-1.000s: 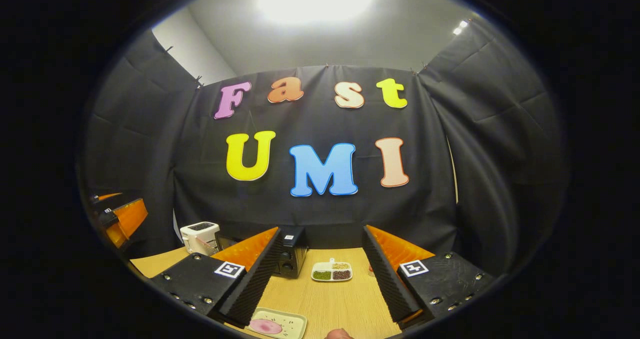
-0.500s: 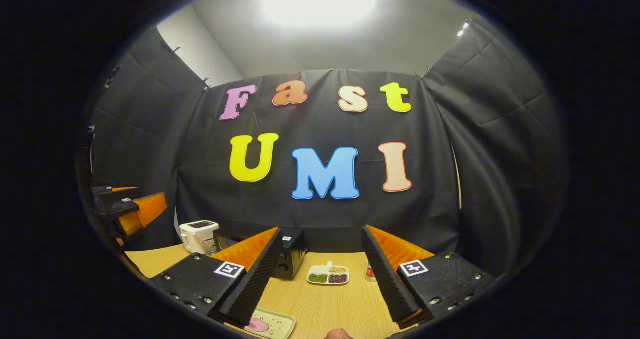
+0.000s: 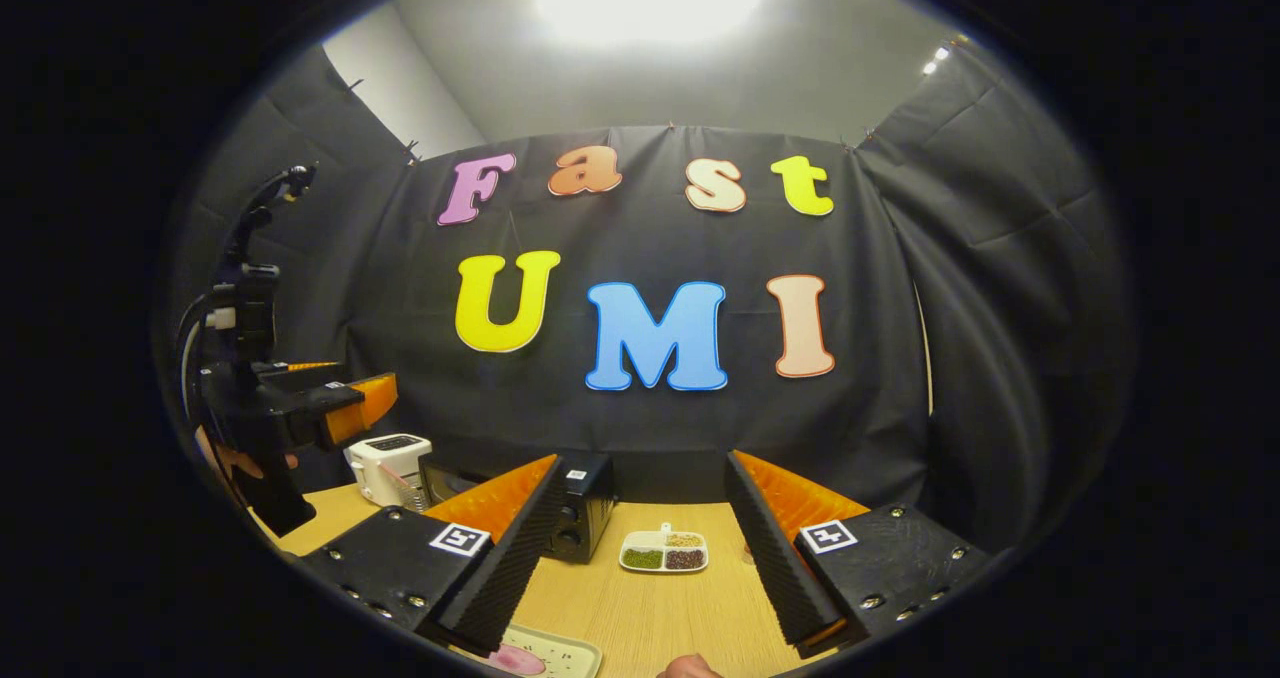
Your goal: Open the electric oven with the left hand, put the food in, and close the electric oven.
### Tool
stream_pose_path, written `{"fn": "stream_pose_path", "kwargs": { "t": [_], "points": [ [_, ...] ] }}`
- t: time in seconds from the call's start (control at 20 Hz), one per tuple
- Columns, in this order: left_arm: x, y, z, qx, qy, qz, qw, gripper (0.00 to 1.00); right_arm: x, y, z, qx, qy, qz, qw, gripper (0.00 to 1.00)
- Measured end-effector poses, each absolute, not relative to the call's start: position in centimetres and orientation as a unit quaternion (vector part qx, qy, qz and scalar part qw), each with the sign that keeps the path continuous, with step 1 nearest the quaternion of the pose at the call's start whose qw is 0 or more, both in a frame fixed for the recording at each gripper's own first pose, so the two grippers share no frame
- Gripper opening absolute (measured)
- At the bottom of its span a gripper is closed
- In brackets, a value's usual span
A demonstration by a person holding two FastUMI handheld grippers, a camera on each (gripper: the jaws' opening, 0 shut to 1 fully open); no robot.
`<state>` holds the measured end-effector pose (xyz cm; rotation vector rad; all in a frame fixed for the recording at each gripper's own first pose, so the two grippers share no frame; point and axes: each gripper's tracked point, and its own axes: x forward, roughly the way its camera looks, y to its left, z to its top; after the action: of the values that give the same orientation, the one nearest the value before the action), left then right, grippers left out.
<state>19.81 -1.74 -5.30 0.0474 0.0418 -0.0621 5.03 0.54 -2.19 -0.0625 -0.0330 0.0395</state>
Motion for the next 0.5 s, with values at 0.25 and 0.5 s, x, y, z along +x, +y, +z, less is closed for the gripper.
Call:
{"fn": "stream_pose_path", "kwargs": {
  "t": [0.25, 0.5],
  "points": [
    [26.4, -1.2, -9.8, 0.012, 0.047, -0.059, 0.997, 1.0, 7.2, 0.9, -3.0, -0.044, -0.002, -0.02, 0.999, 0.97],
    [31.1, -2.2, -15.8, 0.007, 0.09, -0.094, 0.991, 1.0, 8.5, 1.0, -3.9, -0.053, 0.008, -0.066, 0.996, 0.97]
  ]
}}
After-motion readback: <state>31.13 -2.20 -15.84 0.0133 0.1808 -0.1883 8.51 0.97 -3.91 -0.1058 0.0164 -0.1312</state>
